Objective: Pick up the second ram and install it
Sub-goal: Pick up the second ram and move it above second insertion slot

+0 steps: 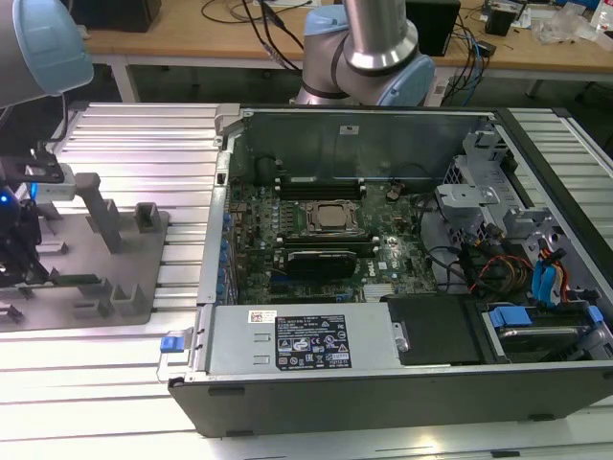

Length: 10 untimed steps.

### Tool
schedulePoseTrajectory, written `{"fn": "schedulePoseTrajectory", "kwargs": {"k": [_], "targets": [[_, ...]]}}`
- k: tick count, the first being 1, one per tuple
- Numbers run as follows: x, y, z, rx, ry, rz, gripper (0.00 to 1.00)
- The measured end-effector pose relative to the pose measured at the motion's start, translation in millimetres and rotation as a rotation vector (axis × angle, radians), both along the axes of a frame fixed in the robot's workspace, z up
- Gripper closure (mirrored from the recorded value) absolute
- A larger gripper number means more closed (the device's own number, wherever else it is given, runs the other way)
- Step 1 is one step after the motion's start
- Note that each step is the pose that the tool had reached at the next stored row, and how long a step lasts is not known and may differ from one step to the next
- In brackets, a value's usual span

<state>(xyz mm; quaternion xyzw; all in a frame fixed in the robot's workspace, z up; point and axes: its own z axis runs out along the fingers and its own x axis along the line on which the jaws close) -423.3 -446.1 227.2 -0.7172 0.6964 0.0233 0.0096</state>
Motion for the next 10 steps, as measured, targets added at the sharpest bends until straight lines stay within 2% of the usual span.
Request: {"fn": "schedulePoseTrajectory", "kwargs": {"k": [4, 8, 10], "targets": [[0.0, 0.0, 22.2, 0.0008, 0.0, 0.0, 0.91], [0.0, 0.0, 49.7, 0.002, 0.0, 0.0, 0.91], [0.0, 0.0, 57.6, 0.0021, 0.0001, 0.0, 0.91]]}}
